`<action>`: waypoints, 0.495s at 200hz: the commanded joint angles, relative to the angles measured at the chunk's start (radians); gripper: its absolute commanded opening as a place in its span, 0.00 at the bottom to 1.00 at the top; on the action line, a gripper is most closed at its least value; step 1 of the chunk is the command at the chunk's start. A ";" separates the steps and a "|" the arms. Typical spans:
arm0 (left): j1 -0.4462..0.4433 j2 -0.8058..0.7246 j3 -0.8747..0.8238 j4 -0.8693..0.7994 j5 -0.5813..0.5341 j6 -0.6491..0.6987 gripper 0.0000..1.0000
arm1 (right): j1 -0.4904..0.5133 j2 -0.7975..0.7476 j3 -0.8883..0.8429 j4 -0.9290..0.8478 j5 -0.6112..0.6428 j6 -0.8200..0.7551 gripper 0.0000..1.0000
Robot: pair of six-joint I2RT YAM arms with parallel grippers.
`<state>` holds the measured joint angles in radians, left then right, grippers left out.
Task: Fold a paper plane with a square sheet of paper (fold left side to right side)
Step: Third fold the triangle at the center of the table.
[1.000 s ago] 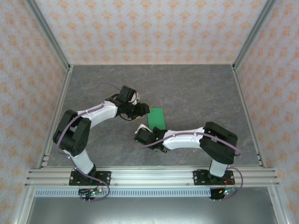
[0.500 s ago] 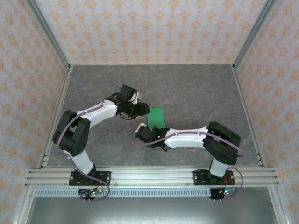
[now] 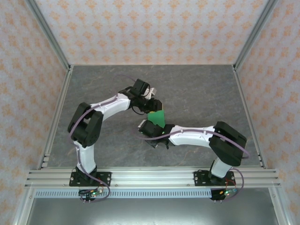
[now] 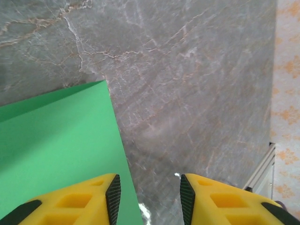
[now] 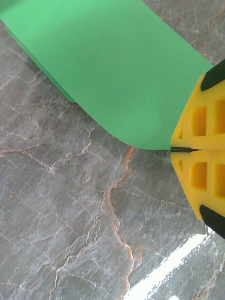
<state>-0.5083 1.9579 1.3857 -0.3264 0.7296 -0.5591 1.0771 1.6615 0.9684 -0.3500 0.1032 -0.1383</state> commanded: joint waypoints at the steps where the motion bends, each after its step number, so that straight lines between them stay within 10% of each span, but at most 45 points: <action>1: -0.001 0.068 0.050 -0.071 0.022 0.050 0.40 | -0.016 -0.031 -0.021 0.016 -0.053 0.029 0.00; 99: -0.008 0.202 0.062 -0.114 0.002 0.102 0.36 | -0.191 -0.086 -0.080 0.096 -0.385 0.101 0.00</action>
<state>-0.5106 2.1277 1.4414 -0.3935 0.7345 -0.4911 0.9382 1.6093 0.9089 -0.2943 -0.1600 -0.0719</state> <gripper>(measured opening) 0.366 0.062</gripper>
